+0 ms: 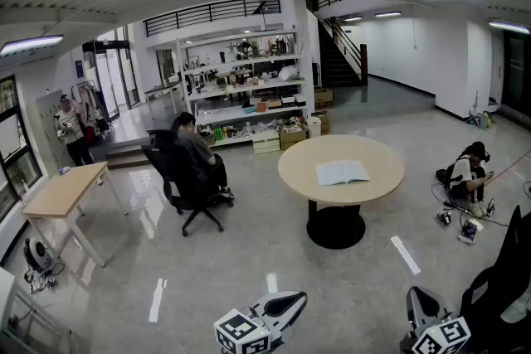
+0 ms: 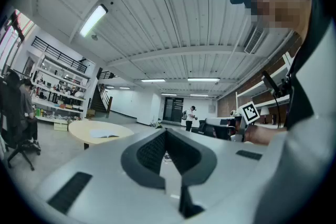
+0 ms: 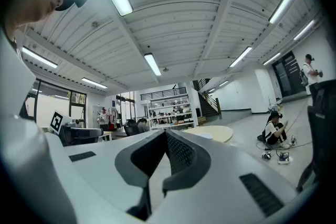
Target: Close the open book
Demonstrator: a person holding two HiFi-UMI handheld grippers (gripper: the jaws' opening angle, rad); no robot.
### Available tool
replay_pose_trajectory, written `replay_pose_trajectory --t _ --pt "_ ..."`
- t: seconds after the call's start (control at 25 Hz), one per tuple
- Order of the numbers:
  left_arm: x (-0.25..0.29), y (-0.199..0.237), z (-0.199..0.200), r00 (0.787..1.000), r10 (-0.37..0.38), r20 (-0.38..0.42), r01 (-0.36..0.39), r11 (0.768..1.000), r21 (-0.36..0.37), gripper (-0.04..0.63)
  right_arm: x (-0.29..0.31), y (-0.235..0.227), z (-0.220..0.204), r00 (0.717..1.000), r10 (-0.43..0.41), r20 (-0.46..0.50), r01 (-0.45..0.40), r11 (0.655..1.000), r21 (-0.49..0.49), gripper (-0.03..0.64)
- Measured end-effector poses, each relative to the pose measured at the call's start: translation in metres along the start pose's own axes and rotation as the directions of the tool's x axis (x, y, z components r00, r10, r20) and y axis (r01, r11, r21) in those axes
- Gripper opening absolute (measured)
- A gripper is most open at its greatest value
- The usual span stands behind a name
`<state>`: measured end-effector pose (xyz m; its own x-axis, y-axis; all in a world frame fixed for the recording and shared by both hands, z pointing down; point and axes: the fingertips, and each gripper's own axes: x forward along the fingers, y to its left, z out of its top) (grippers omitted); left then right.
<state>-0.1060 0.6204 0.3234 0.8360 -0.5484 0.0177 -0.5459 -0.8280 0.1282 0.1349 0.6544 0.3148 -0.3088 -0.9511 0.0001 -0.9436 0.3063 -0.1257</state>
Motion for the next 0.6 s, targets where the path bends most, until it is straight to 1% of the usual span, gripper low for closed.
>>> replay_pose_trajectory --t 0.12,0.28,0.4,0.6 --pt "0.002 -0.001 -0.003 1.000 -0.004 -0.002 0.004 1.000 -0.006 -0.011 0.002 0.000 -0.002 1.000 0.002 0.001 -0.002 1.000 0.004 -0.002" --pt "0.004 -0.006 -0.002 1.000 -0.009 -0.001 0.009 1.000 -0.013 -0.011 0.001 0.003 0.003 1.000 0.019 0.015 -0.020 0.999 0.051 -0.002" --pt "0.001 -0.007 0.000 1.000 -0.004 0.001 0.004 1.000 -0.015 -0.011 0.002 0.009 0.009 0.999 0.032 0.020 -0.032 0.999 0.032 -0.003" --pt "0.002 -0.005 -0.002 1.000 0.001 0.005 -0.001 1.000 -0.027 -0.011 0.003 0.012 0.009 0.999 0.035 0.019 -0.035 0.998 0.044 -0.003"
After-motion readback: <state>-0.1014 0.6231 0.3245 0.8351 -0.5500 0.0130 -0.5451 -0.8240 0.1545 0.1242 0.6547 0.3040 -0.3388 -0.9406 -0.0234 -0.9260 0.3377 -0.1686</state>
